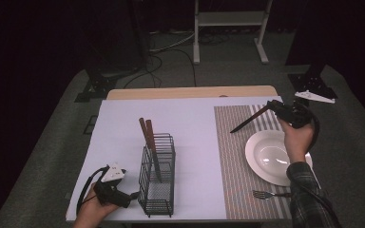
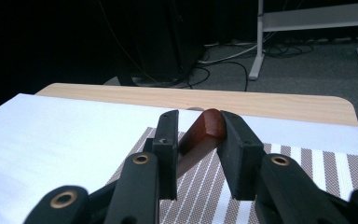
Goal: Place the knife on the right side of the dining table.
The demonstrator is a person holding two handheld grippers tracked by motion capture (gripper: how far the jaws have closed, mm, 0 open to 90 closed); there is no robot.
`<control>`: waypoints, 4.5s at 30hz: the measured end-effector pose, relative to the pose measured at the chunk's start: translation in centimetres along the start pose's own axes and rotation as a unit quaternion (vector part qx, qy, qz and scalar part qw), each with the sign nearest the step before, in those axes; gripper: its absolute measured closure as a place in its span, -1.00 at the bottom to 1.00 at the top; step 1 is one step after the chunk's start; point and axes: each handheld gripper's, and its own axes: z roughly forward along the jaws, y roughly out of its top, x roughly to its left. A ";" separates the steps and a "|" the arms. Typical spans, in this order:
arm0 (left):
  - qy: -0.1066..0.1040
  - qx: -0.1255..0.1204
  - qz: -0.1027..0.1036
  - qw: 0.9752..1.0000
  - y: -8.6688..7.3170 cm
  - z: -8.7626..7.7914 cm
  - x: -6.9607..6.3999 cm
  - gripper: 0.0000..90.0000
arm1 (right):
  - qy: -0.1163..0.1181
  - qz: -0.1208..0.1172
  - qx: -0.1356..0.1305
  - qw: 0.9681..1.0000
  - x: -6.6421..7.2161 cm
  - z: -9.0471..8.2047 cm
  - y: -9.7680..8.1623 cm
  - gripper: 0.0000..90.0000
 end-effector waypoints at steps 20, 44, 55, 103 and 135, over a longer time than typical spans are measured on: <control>0.000 0.000 0.000 1.000 0.0 0.0 0.0 -1.00 | -0.017 0.021 0.016 0.999 -1.7 0.0 -1.1 0.41; 0.000 0.000 0.000 1.000 0.0 0.0 0.0 -1.00 | -0.038 0.054 0.049 0.997 -3.5 0.5 -2.6 0.19; 0.000 0.000 0.000 1.000 0.0 0.0 0.0 -1.00 | -0.047 0.064 0.075 0.994 -4.5 0.9 -3.5 0.08; 0.000 0.000 0.000 1.000 0.0 0.0 0.0 -1.00 | -0.102 0.066 0.164 0.979 -5.4 2.7 -5.0 -0.17; 0.000 0.001 0.001 1.000 0.0 0.0 0.0 -1.00 | -0.106 0.044 0.148 0.982 -4.2 1.9 -4.5 -0.41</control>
